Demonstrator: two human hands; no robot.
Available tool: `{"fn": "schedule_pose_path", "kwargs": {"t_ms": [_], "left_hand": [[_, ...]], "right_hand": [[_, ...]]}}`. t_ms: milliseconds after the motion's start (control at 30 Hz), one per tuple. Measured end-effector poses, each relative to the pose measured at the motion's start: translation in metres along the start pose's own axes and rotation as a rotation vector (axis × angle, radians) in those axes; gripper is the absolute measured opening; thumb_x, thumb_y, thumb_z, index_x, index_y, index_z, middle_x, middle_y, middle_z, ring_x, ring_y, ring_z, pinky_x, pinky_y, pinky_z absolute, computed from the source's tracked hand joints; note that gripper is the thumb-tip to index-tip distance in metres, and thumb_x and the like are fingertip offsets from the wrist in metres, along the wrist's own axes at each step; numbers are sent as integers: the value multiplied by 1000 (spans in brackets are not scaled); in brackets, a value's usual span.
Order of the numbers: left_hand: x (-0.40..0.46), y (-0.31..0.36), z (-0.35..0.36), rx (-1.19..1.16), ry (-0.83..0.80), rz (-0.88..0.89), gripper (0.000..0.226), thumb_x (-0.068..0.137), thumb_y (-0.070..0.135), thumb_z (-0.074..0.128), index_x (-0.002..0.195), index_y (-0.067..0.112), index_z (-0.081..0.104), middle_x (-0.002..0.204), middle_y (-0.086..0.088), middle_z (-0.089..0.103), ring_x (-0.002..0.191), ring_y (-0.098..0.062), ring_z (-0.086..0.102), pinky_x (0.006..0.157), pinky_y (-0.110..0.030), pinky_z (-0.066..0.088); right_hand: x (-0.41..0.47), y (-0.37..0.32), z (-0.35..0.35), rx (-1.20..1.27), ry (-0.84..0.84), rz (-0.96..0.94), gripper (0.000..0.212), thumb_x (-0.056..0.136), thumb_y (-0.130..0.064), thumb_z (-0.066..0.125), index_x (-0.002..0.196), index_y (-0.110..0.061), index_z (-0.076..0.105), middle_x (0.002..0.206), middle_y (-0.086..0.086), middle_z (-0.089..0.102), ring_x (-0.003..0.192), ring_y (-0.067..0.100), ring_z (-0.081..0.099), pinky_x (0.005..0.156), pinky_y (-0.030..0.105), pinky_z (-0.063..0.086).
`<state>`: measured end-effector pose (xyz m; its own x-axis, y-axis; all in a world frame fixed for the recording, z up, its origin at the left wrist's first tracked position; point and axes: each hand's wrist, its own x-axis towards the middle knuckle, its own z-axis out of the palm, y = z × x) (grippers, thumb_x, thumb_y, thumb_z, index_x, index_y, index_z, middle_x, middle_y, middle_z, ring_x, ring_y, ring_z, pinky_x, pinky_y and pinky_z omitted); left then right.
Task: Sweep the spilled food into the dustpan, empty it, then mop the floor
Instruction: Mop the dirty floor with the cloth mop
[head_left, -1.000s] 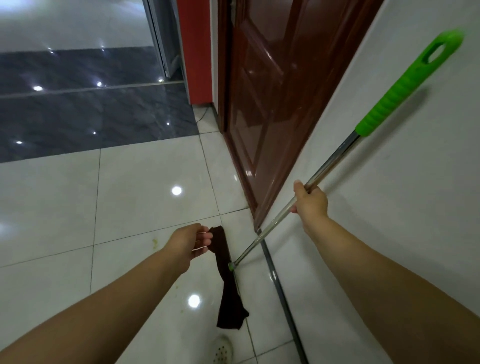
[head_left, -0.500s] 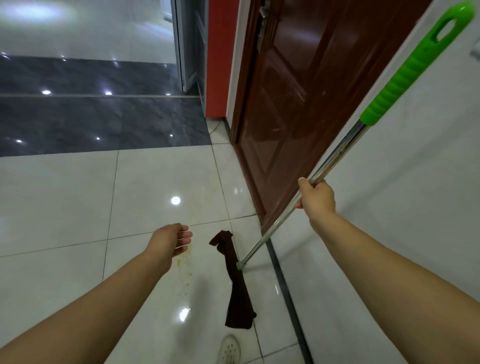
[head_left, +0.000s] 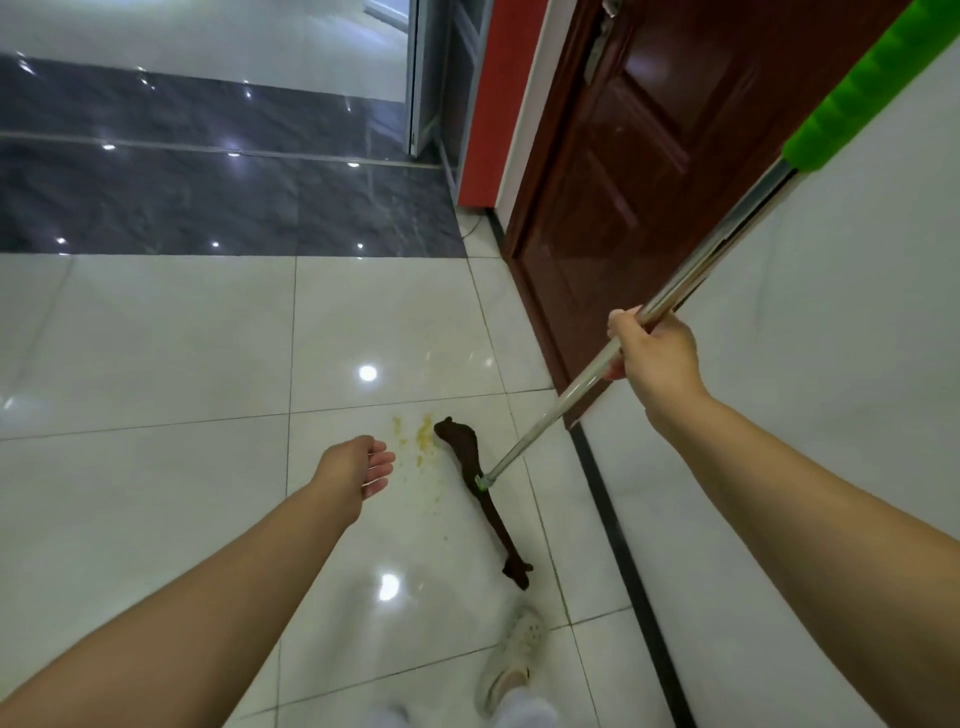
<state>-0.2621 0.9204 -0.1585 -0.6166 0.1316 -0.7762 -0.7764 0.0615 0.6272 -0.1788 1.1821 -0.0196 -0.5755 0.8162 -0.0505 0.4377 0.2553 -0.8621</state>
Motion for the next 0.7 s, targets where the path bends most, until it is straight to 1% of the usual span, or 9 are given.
{"fn": "schedule_pose_path", "kwargs": {"t_ms": [67,133,200,267,333,400,467,567,700], "left_hand": [[-8,-9,-17,6,9,-26,26,98,15,40,76,9,54,73,-6,58,61,-13,53,57,-24,44],[-15,-13,-30,11,21,-34,27,98,14,40,76,8,53,72,-7,57,60,-14,52,57,-23,44],[-21,-16,-39,18,24,-36,27,98,13,39,76,8,53,73,-7,57,61,-14,52,59,-23,44],[-29,-20,-45,26,13,-45,26,98,12,39,77,7,54,73,-7,57,61,-13,52,60,-23,44],[-37,-24,-50,35,1,-53,19,98,11,41,87,5,55,74,-7,57,61,-13,51,59,-23,44],[-47,-34,-55,40,0,-55,14,97,10,44,96,4,56,75,-7,59,62,-13,53,59,-23,45],[-56,-49,-59,44,-3,-60,15,96,10,45,100,4,58,76,-7,60,61,-13,54,58,-23,47],[-69,-75,-67,78,-15,-72,15,95,11,46,98,4,60,75,-7,61,58,-12,53,56,-22,47],[-86,-110,-78,138,-6,-66,17,94,13,47,90,5,61,72,-6,63,55,-12,53,50,-23,48]], "right_hand": [[-29,-6,7,-4,-83,-13,14,88,-35,57,83,-23,61,52,-9,61,48,4,63,54,20,56],[-56,-10,13,13,-175,-21,11,89,-29,58,82,-21,61,64,-4,62,55,8,65,55,20,56],[-80,-10,19,36,-264,-20,10,90,-24,59,87,-15,61,76,4,62,64,15,64,57,22,57],[-102,-5,24,25,-335,-17,14,91,-23,59,92,-9,61,81,7,60,68,17,62,56,22,57],[-122,6,30,-5,-402,1,14,92,-21,59,91,-7,61,82,7,59,70,17,61,58,21,58],[-144,22,34,-18,-475,47,11,93,-19,59,86,-11,59,82,6,58,72,16,61,61,22,58],[-165,41,34,-18,-551,79,11,94,-18,58,84,-12,57,82,4,56,74,16,59,63,21,57],[-201,71,25,-42,-658,68,13,95,-18,55,91,-6,56,83,4,55,76,15,57,67,20,56],[-249,101,4,-75,-672,88,11,95,-13,53,93,-2,55,83,8,54,75,15,56,71,24,55]]}}
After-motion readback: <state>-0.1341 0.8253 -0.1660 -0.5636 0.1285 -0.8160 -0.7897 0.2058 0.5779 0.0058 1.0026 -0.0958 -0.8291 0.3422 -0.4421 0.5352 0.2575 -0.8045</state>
